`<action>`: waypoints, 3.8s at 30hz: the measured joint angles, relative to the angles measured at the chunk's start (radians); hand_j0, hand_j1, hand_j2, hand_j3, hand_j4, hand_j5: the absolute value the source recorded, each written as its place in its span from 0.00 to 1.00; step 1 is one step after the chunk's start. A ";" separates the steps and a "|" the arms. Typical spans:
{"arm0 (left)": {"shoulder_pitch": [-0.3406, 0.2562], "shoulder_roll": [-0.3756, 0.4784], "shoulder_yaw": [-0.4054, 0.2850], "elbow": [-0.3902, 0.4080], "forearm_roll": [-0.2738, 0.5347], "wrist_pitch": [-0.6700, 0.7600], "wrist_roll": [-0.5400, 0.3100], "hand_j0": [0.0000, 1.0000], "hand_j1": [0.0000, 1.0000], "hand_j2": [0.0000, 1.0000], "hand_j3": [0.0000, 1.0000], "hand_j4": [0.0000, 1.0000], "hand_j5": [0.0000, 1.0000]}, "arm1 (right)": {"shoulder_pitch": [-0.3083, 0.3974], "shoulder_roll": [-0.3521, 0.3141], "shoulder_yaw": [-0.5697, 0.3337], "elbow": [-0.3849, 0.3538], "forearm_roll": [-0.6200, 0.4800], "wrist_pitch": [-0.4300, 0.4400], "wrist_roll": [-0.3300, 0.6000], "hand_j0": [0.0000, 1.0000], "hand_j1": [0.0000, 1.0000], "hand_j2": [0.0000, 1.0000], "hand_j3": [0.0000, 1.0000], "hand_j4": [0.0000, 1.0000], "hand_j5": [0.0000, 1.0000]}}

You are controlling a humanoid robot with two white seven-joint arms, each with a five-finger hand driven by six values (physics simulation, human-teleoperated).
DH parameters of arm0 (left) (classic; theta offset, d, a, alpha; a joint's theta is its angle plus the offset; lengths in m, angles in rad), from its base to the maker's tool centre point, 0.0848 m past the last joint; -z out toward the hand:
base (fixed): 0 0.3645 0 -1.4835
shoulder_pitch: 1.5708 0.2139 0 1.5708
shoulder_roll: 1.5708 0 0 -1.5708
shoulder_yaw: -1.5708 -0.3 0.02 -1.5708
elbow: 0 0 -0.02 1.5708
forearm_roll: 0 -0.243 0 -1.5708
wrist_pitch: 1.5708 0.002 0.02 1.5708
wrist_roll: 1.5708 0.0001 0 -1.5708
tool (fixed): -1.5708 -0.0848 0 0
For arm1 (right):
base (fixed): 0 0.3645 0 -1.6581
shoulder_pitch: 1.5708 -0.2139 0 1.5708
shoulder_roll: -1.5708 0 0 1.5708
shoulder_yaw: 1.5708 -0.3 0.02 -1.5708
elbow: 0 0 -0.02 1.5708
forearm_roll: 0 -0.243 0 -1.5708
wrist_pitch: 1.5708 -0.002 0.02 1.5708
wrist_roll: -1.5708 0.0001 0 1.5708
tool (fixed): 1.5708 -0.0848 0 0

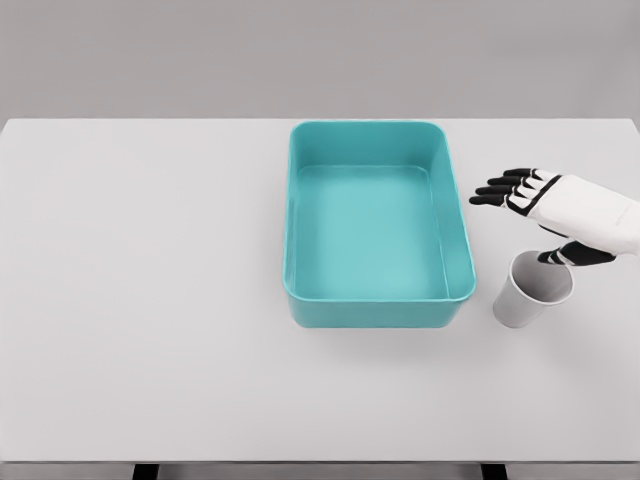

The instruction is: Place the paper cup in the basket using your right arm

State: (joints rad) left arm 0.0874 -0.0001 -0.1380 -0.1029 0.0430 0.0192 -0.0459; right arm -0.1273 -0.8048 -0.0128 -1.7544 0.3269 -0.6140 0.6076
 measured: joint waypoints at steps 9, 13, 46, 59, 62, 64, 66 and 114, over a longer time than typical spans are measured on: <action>0.000 0.000 0.000 0.000 0.000 0.000 0.000 1.00 1.00 1.00 1.00 1.00 1.00 | 0.077 0.036 -0.133 0.000 -0.109 -0.001 0.004 1.00 1.00 1.00 1.00 1.00 1.00; 0.000 0.000 0.000 0.000 0.000 0.000 0.000 1.00 1.00 1.00 1.00 1.00 1.00 | 0.201 -0.027 -0.153 0.001 -0.385 -0.001 0.004 1.00 1.00 1.00 1.00 1.00 1.00; 0.000 0.000 0.000 0.000 0.000 0.000 0.000 1.00 1.00 1.00 1.00 1.00 1.00 | 0.373 0.120 -0.060 0.407 -0.895 0.088 0.003 1.00 1.00 1.00 1.00 1.00 1.00; 0.000 0.000 0.000 0.000 0.000 -0.001 0.000 1.00 1.00 1.00 1.00 1.00 1.00 | 0.316 0.154 -0.025 0.374 -0.898 0.166 0.003 1.00 1.00 1.00 1.00 1.00 1.00; 0.000 0.000 0.000 0.000 0.000 -0.001 0.000 1.00 1.00 1.00 1.00 1.00 1.00 | 0.308 0.165 -0.006 0.379 -0.894 0.180 0.003 1.00 1.00 1.00 1.00 1.00 1.00; 0.000 0.000 0.000 0.000 0.000 0.000 0.000 1.00 1.00 1.00 1.00 1.00 1.00 | 0.308 0.169 0.001 0.381 -0.890 0.184 0.003 1.00 1.00 1.00 1.00 1.00 1.00; 0.000 0.000 0.000 0.000 0.000 0.000 0.000 1.00 1.00 1.00 1.00 1.00 1.00 | 0.302 0.171 0.008 0.383 -0.888 0.186 0.003 1.00 1.00 1.00 1.00 1.00 1.00; 0.000 0.000 0.000 0.000 0.000 0.000 0.000 1.00 1.00 1.00 1.00 1.00 1.00 | 0.216 0.148 0.048 0.324 -0.872 0.195 0.010 0.43 0.43 0.43 0.43 0.43 0.43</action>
State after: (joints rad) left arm 0.0874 -0.0001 -0.1381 -0.1029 0.0430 0.0188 -0.0459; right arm 0.0890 -0.6565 0.0355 -1.4301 -0.5452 -0.4190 0.6174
